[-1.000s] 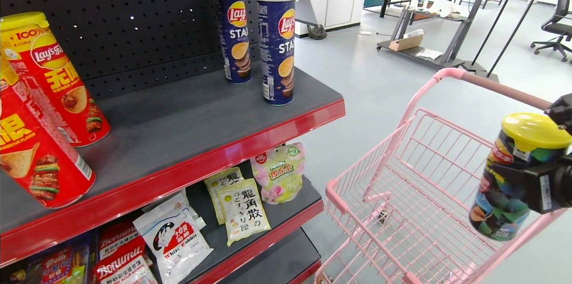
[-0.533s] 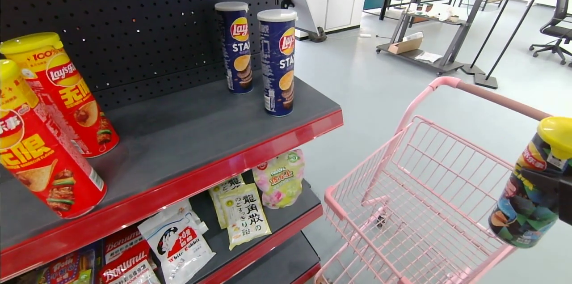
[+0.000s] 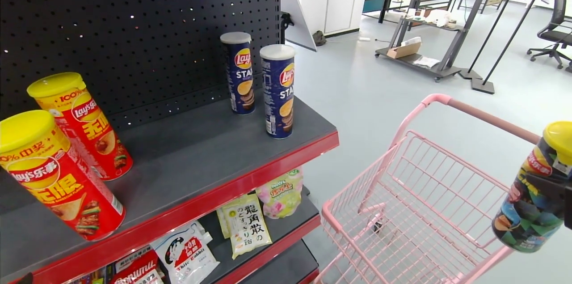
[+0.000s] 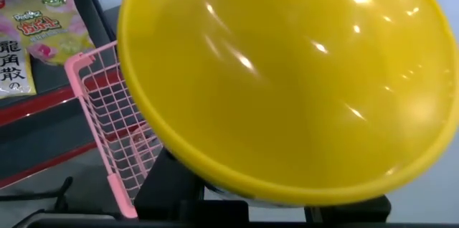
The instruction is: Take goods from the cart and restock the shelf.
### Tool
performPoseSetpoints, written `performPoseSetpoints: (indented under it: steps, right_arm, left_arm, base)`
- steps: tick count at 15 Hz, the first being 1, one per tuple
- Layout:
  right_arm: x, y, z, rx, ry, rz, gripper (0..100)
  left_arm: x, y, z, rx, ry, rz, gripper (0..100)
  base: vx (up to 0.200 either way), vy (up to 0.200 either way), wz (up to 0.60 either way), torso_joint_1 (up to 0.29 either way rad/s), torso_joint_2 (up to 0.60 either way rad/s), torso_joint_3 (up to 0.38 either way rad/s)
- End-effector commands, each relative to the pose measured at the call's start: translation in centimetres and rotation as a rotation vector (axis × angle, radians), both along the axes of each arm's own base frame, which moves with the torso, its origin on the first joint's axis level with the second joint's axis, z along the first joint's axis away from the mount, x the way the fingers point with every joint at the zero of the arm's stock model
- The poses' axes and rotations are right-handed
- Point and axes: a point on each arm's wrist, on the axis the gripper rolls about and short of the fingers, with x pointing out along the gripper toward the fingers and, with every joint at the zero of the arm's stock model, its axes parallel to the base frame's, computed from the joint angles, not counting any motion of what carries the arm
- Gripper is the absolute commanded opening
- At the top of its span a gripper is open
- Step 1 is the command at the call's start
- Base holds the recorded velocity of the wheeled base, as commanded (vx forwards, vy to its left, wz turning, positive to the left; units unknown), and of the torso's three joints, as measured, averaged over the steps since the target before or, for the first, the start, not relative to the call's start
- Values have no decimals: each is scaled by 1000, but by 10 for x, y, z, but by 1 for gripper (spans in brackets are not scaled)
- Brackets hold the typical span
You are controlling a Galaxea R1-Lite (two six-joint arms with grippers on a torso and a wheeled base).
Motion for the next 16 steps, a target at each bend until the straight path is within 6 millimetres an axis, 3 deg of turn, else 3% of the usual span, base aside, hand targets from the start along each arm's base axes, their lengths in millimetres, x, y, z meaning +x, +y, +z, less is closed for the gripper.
performPoseSetpoints:
  steps: [1, 5, 16]
  right_arm:
    - [0, 0, -1, -1, 4, 0, 0]
    - [-2, 0, -7, -14, 19, 4, 0]
    - [-6, -2, -11, -33, 27, 3, 0]
  left_arm:
    - [0, 0, 0, 0, -1, 1, 100]
    - [0, 0, 0, 2, -1, -3, 100]
    - [-3, 0, 1, 55, -19, -22, 100]
  base:
    - [0, 0, 0, 168, -388, -232]
    - [0, 0, 0, 139, -343, -193]
    - [0, 0, 0, 2, -7, -4]
